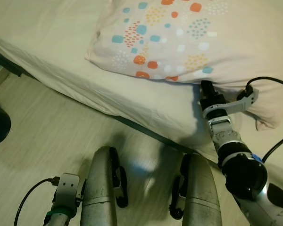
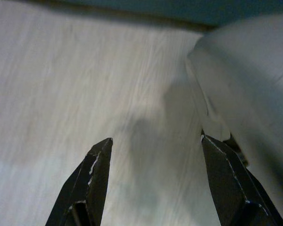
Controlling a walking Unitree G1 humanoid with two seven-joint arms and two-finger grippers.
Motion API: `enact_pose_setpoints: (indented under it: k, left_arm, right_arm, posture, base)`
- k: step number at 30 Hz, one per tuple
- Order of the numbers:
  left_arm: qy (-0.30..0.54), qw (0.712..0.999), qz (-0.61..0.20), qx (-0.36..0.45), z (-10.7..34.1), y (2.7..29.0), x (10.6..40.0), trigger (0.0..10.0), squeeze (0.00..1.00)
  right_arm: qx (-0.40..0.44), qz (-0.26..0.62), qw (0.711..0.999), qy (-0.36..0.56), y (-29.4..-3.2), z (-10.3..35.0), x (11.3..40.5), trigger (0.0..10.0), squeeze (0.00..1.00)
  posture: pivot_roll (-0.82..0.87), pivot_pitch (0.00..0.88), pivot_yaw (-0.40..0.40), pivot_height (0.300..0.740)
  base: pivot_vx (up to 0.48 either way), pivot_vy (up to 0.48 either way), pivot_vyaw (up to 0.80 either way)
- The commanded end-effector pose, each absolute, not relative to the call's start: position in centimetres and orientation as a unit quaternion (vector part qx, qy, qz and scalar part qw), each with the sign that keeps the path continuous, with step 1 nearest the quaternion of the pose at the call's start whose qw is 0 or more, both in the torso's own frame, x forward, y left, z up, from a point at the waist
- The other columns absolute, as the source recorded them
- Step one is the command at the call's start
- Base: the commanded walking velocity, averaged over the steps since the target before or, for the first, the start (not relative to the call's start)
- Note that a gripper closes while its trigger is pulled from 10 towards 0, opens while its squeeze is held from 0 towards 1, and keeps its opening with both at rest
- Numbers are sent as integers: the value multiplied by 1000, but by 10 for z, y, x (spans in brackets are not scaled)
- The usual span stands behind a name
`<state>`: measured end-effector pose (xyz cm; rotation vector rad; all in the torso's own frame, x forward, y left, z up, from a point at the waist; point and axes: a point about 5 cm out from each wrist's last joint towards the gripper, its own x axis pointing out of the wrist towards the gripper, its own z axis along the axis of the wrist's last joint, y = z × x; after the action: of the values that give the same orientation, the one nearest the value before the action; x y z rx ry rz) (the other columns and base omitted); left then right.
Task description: Clean up the room
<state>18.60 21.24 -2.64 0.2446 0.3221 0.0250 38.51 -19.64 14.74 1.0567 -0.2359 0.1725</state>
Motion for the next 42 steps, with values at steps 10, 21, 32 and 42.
enact_pose_setpoints:
  k: [10,21,32,42]
  left_arm:
    - [157,978,-19,134,-18,208,160,10000,0]
    - [153,976,-36,148,-4,207,143,10000,0]
    - [167,973,-52,153,5,201,133,10000,0]
    - [173,971,-53,156,6,202,130,10000,0]
  right_arm:
    - [510,140,832,-169,-192,178,393,10000,0]
    - [524,168,816,-178,-180,204,403,10000,1000]
    - [557,199,787,-176,-164,222,409,10000,0]
    - [541,203,797,-177,-163,247,415,0,0]
  posture:
    - [226,480,145,586]
    - [260,551,171,586]
    - [268,569,172,586]
    - [256,573,163,586]
  base:
    - [0,0,0]
    - [0,0,0]
    - [0,0,0]
    - [0,0,0]
